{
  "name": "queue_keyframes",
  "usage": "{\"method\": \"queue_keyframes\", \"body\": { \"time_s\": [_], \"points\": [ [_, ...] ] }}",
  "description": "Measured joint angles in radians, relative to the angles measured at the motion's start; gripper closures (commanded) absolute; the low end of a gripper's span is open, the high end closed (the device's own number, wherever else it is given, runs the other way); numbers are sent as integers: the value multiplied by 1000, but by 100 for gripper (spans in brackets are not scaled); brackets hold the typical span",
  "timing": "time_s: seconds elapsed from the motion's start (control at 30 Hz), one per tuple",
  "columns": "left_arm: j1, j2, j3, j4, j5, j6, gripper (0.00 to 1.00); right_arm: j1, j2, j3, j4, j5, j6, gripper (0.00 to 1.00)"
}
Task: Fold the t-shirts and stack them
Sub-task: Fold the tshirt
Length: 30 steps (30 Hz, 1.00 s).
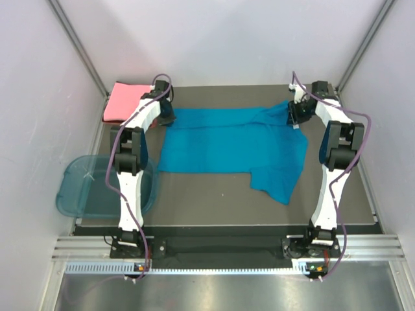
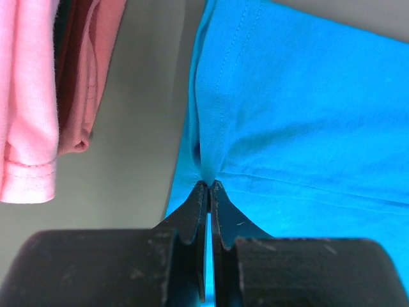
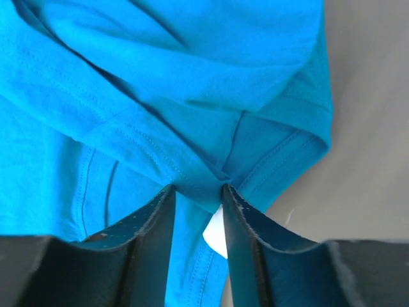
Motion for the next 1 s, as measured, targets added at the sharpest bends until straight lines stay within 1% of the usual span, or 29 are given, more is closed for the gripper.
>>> {"method": "queue_keyframes", "body": {
  "time_s": [0.03, 0.07, 0.13, 0.17, 0.2, 0.37, 0.47, 0.63, 0.83, 1.0],
  "points": [
    [0, 0, 0, 0, 0, 0, 97, 0, 0, 0, 5, -2, 3, 67],
    [0, 0, 0, 0, 0, 0, 97, 0, 0, 0, 11, -5, 4, 78],
    [0, 0, 0, 0, 0, 0, 97, 0, 0, 0, 19, -10, 7, 88],
    [0, 0, 0, 0, 0, 0, 97, 0, 0, 0, 23, -11, 6, 97],
    [0, 0, 0, 0, 0, 0, 97, 0, 0, 0, 27, -13, 5, 100],
    [-1, 0, 0, 0, 0, 0, 97, 0, -1, -4, 53, -16, 6, 100],
    [-2, 0, 0, 0, 0, 0, 97, 0, -22, -41, 91, -13, 6, 100],
    [-4, 2, 5, 0, 0, 0, 97, -1, -113, -137, 147, -5, 8, 100],
    [-5, 11, 26, -2, -1, 0, 97, -5, -249, -204, 224, -10, 22, 100],
    [-6, 11, 33, -2, 0, 0, 96, -5, -312, -253, 270, -16, 25, 100]
  ]
}}
